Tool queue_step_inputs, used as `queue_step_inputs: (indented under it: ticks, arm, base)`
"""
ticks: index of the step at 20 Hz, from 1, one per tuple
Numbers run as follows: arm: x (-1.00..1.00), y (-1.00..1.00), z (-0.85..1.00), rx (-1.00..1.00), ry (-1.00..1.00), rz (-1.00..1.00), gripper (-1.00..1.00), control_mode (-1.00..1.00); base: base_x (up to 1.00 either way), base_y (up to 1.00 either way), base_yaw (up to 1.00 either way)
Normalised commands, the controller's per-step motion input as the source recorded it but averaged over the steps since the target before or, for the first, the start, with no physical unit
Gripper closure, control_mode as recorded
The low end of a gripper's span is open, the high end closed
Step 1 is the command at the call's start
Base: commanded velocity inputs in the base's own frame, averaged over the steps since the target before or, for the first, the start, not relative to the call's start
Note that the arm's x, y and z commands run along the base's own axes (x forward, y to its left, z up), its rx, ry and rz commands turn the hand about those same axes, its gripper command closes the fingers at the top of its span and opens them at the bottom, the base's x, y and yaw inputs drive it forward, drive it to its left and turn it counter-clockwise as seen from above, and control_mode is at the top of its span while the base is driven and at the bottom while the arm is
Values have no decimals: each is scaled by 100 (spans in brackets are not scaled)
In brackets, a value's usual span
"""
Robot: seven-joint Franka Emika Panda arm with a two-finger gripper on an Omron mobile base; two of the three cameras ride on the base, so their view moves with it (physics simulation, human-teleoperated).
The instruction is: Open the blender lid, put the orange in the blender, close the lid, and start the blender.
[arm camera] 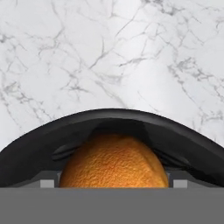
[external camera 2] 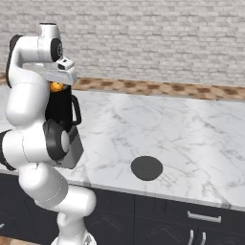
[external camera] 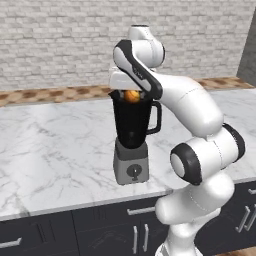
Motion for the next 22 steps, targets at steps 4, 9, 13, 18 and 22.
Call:
queue_step_inputs:
  ticks: [4,9,13,18,22]
  arm:
    - [0,37,-65,-7,6,12,100,-100]
    - [-4,22,-68,-2,1,10,-100,-100]
    - [-14,2,-57,0,0,5,-100,-100]
    - [-2,0,-29,0,-5,6,-100,-100]
    - [-10,0,-2,0,-13,5,-100,-100]
  base:
    - [0,0,0]
    - [0,0,0]
    - [0,0,0]
    - [0,0,0]
    - [0,0,0]
